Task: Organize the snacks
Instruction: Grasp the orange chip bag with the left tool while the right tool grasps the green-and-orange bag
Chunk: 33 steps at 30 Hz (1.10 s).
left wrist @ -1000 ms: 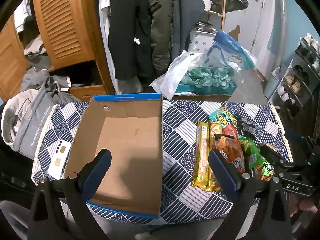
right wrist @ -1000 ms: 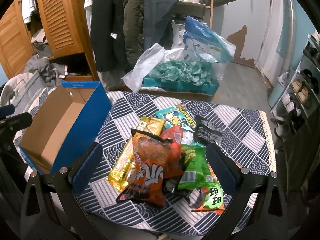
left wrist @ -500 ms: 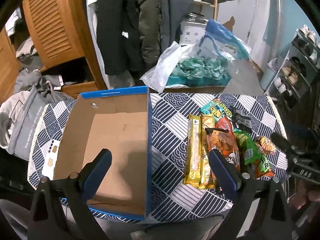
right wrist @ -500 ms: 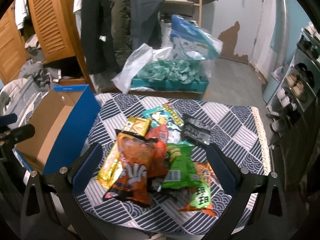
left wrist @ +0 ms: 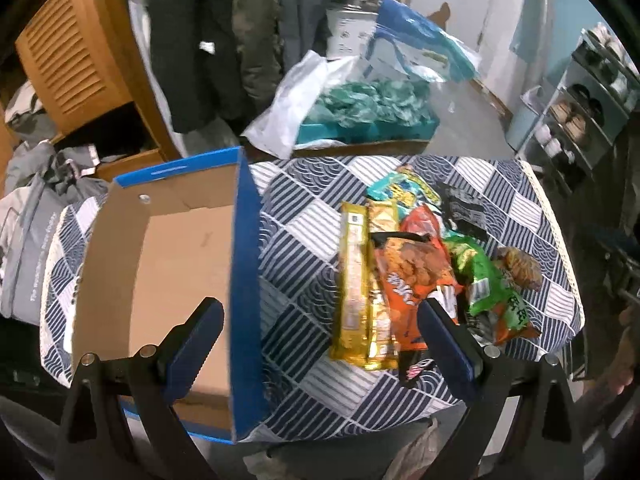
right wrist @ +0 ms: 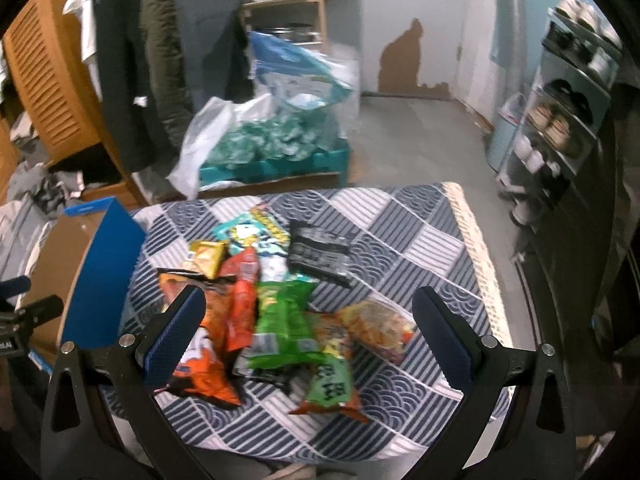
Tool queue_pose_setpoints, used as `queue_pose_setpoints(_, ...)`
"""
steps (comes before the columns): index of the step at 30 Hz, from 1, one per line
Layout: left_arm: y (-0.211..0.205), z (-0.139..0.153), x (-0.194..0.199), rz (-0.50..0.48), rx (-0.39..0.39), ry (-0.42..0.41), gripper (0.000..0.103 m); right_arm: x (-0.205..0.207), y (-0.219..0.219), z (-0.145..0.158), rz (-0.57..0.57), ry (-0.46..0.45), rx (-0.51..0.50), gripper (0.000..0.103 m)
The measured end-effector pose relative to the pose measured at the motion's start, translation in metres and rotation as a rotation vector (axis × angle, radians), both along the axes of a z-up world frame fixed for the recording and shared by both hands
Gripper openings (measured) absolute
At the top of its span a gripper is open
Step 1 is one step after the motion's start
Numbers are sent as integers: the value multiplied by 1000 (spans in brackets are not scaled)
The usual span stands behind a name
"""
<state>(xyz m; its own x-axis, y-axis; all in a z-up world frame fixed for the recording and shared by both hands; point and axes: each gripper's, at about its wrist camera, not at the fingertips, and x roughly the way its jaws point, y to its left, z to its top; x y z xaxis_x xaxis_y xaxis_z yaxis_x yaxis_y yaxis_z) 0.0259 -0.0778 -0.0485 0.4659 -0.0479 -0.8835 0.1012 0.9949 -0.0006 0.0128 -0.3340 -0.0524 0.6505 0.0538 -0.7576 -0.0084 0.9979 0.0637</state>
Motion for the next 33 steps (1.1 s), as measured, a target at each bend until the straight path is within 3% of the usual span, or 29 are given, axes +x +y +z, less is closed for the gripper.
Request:
queue_pose_setpoints(7, -24, -15, 9, -29, -6, 69, 99, 1, -30, -12, -69, 44, 21, 101)
queue_pose_setpoints(16, -54, -41, 18, -65, -13, 147, 99, 3, -40, -39, -79, 113, -2, 101)
queue_pose_setpoints(24, -72, -68, 26, -74, -21, 244, 99, 6, -32, -76, -45, 210, -34, 101)
queue_pose_setpoints(33, -88, -90, 30, -87, 1, 294, 99, 19, -15, -130, -2, 356, -68, 101)
